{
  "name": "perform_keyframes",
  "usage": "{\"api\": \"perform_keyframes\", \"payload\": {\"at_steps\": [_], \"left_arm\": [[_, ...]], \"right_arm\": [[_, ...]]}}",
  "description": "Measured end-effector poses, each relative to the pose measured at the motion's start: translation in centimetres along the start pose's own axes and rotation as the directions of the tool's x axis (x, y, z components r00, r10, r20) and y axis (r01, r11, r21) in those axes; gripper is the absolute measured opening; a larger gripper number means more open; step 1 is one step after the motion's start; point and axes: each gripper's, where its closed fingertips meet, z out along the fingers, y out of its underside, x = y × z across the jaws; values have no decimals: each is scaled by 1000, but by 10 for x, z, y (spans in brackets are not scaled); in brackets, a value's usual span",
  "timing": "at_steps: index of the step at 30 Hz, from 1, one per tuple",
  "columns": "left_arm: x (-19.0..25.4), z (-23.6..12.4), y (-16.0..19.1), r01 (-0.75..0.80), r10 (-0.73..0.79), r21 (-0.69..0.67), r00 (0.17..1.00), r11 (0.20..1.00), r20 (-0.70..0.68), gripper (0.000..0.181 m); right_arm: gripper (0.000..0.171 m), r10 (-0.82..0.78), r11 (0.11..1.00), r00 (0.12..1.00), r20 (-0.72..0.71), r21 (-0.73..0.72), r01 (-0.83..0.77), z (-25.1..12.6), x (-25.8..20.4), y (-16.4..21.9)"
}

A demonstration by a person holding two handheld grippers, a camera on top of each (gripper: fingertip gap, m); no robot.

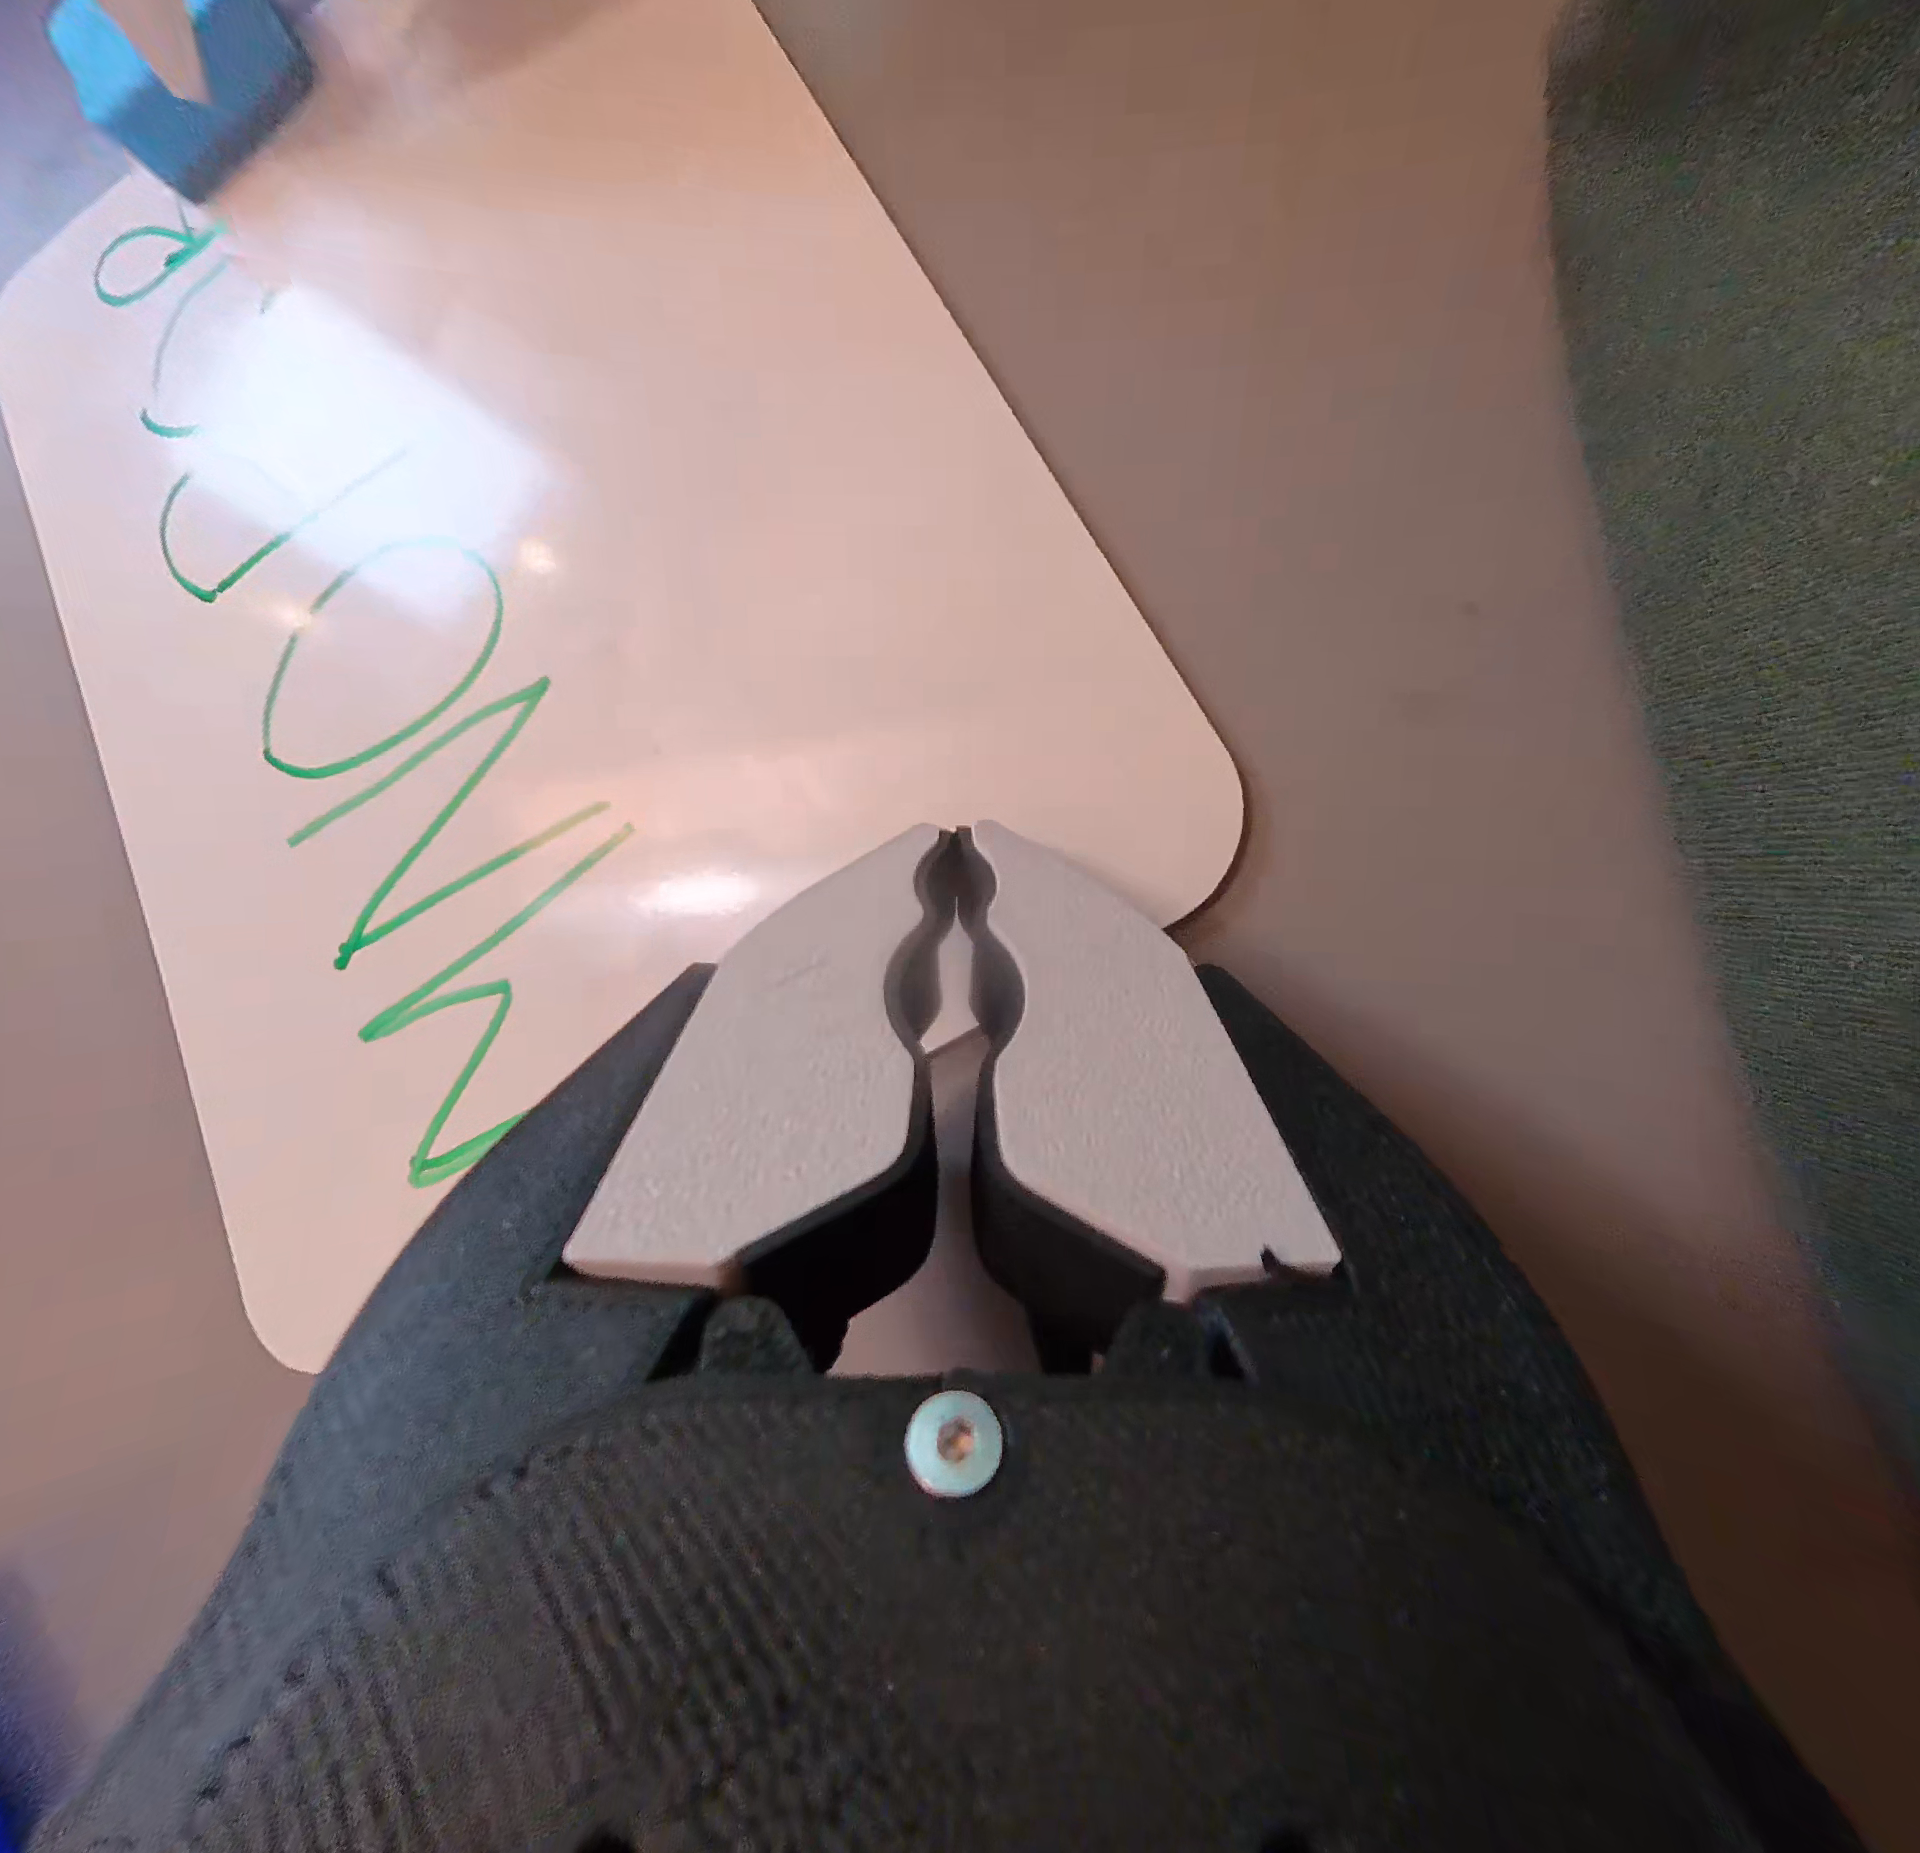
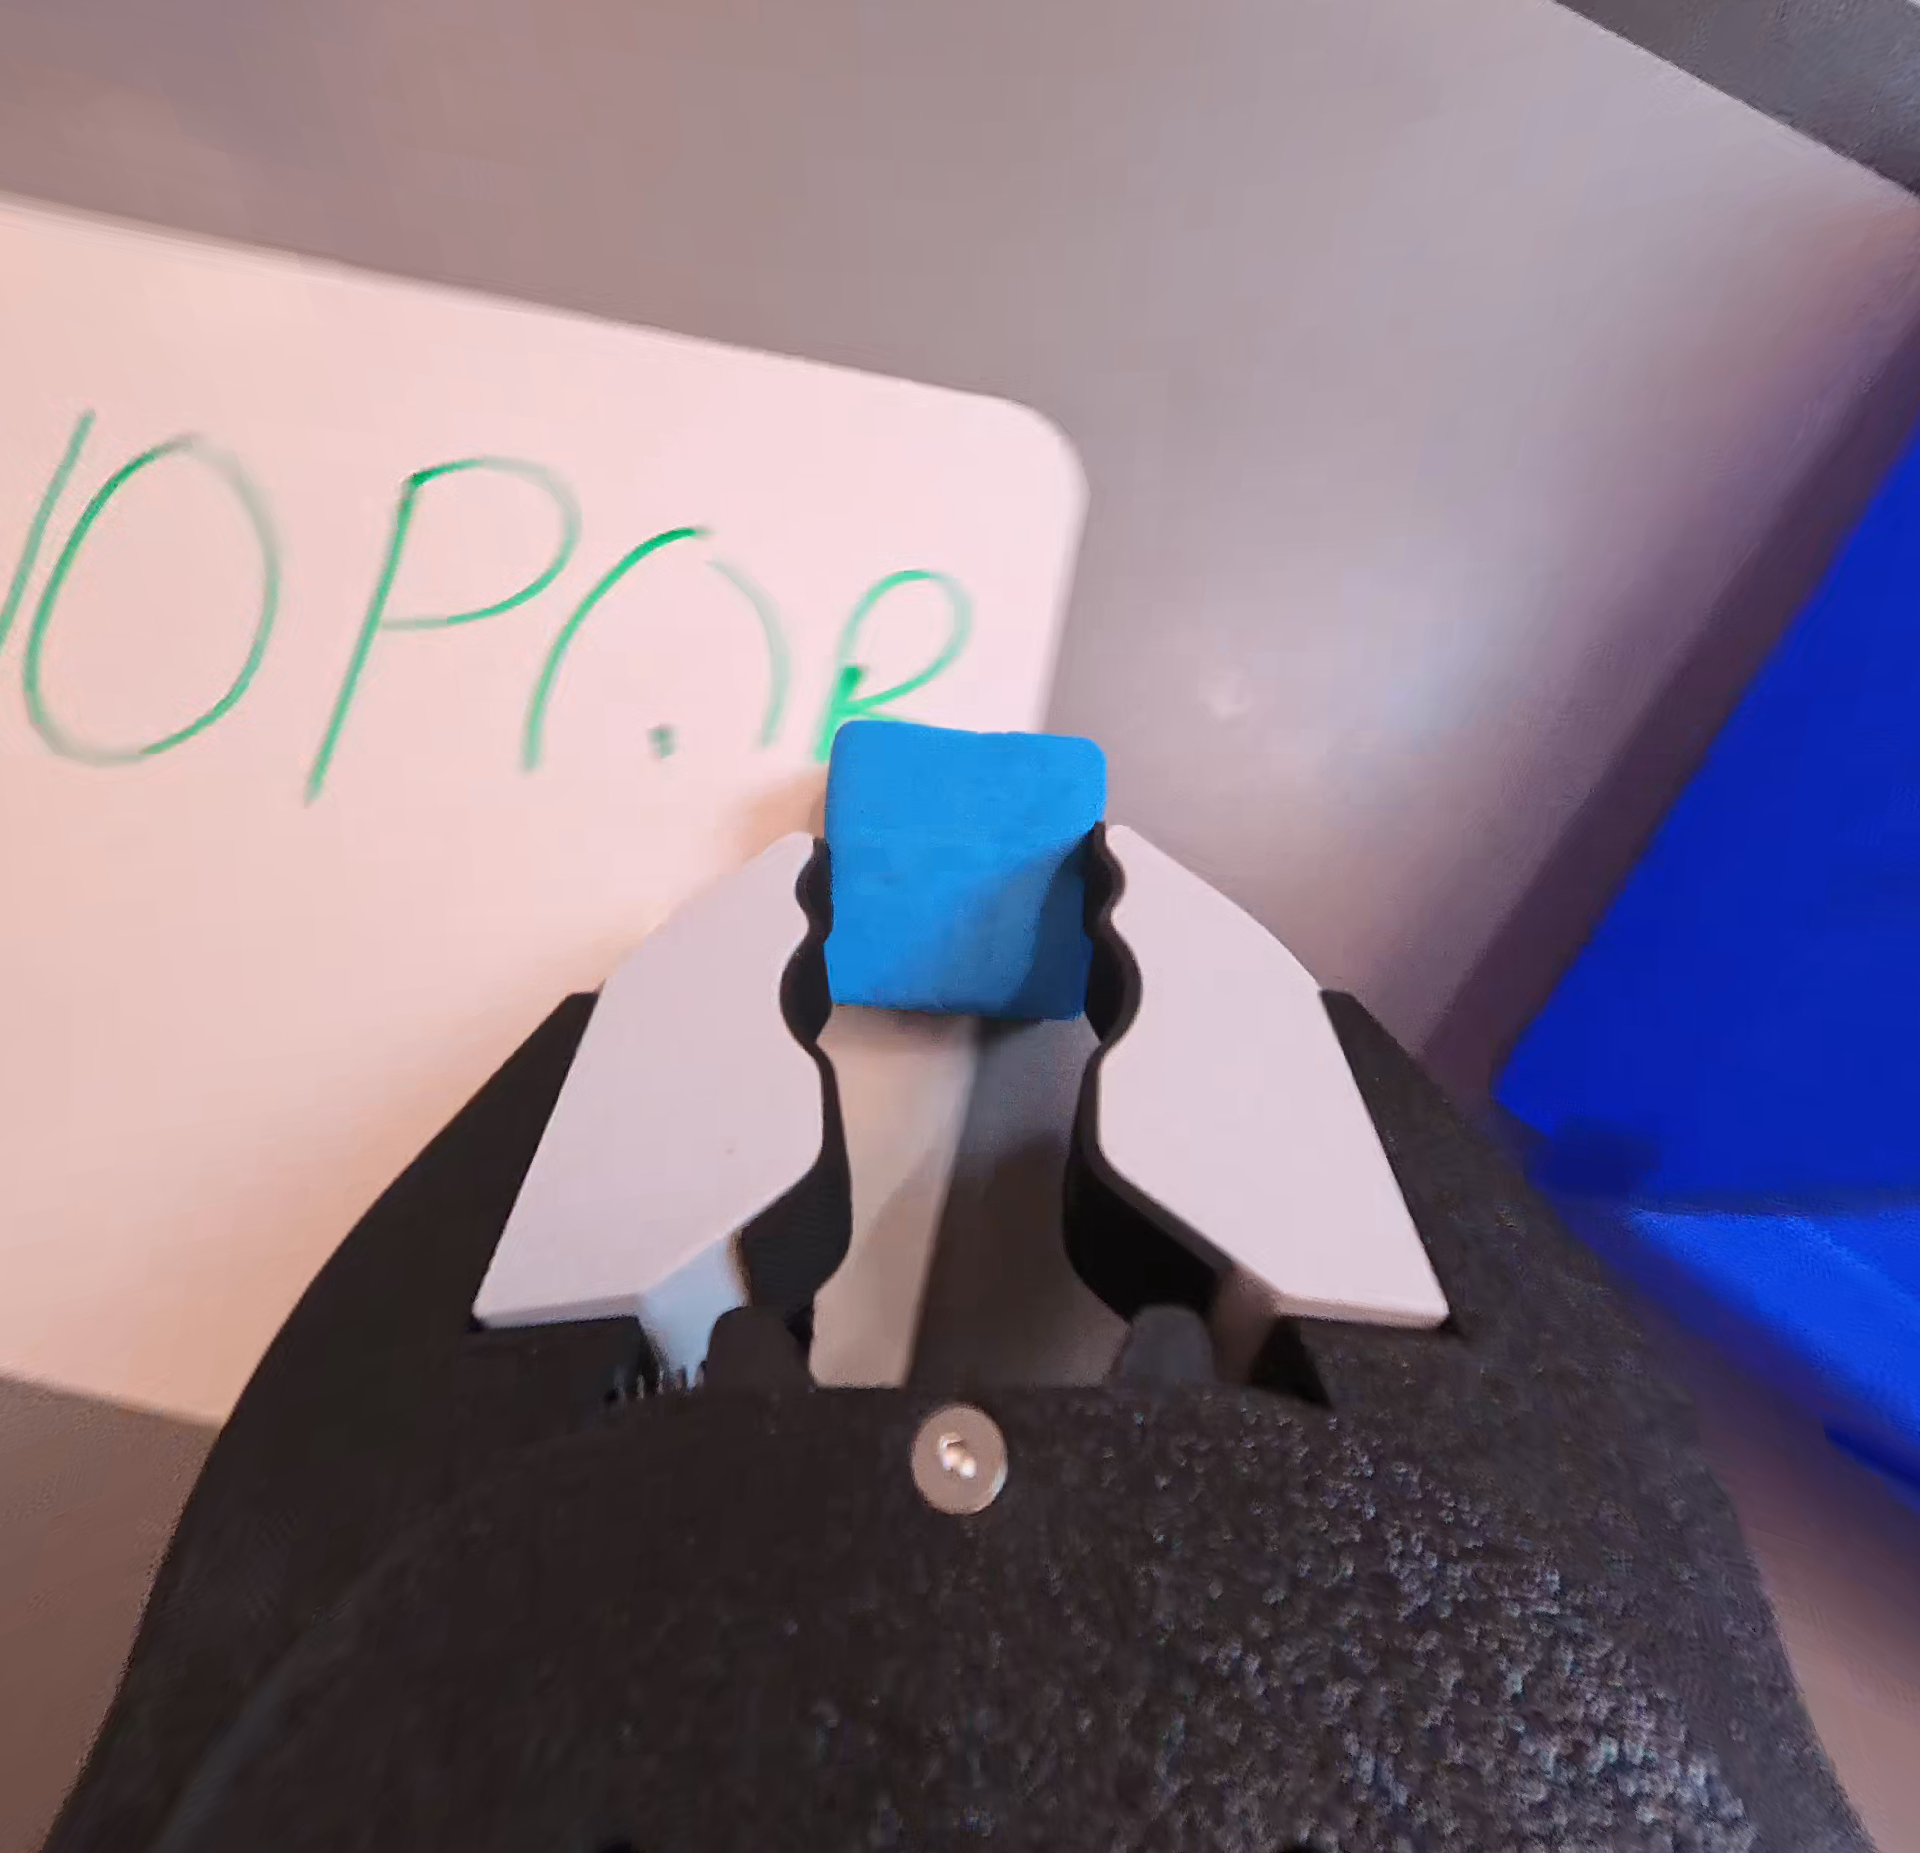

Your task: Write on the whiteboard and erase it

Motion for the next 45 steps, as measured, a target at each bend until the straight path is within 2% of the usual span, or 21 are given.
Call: {"api": "perform_keyframes", "payload": {"at_steps": [4,5,7,9,13,14,16,18,20,24,25,27,29,30,32,35,36,38,40,42,45], "left_arm": [[0,0,0,19,-19,9,1000,1000,-20,0],[0,0,0,18,-18,10,1000,1000,-20,0],[0,0,0,9,-9,9,1000,1000,-16,0],[1,-1,1,6,-6,9,1000,1000,-13,0],[1,-1,1,19,-19,15,999,1000,-28,0],[1,-1,1,18,-17,15,999,1000,-28,0],[2,-1,1,13,-13,16,1000,1000,-29,0],[2,-2,1,10,-10,15,1000,1000,-24,0],[3,-2,1,13,-12,16,1000,1000,-26,0],[2,-2,1,20,-20,20,999,1000,-37,0],[2,-2,1,19,-19,19,999,1000,-36,0],[3,-3,1,18,-18,18,999,1000,-34,0],[3,-3,2,18,-17,18,999,1000,-30,0],[3,-3,2,19,-19,18,999,1000,-30,0],[3,-3,2,28,-27,20,999,999,-38,0],[3,-3,1,37,-36,24,998,999,-47,0],[3,-3,1,37,-36,25,998,999,-47,0],[3,-3,1,36,-35,24,998,999,-42,0],[3,-4,2,35,-34,21,999,999,-35,0],[3,-4,2,33,-33,22,999,999,-37,0],[4,-4,2,43,-42,26,998,999,-52,0]], "right_arm": [[47,-233,972,967,106,3,234,6,-79,-8],[47,-218,976,972,85,8,218,11,-70,-13],[47,-59,998,998,34,22,58,18,-19,-18],[47,-31,999,999,13,12,31,14,-1,-12],[47,-260,965,955,144,7,261,18,-91,-15],[47,-261,965,956,131,16,261,24,-88,-21],[47,-108,994,991,76,30,106,34,-37,-30],[47,-36,999,999,22,15,36,30,4,-24],[47,-88,996,995,44,-13,88,20,-12,-12],[47,-245,968,955,167,-22,252,13,-85,-5],[47,-222,974,962,158,-13,227,17,-78,-10],[47,-108,994,992,63,2,108,26,-27,-19],[47,-42,999,999,14,-20,42,20,7,-11],[47,-62,997,998,24,-34,62,15,2,-6],[47,-166,983,977,131,-50,174,11,-46,-2],[47,-348,932,910,225,-23,362,24,-109,-19],[47,-325,941,919,222,-16,337,35,-102,-29],[47,-191,981,970,150,-13,195,51,-47,-47],[47,-106,994,989,105,-28,110,49,-6,-46],[47,-177,982,974,139,-47,185,39,-29,-34],[47,-359,923,888,288,-35,384,26,-114,-20]]}}
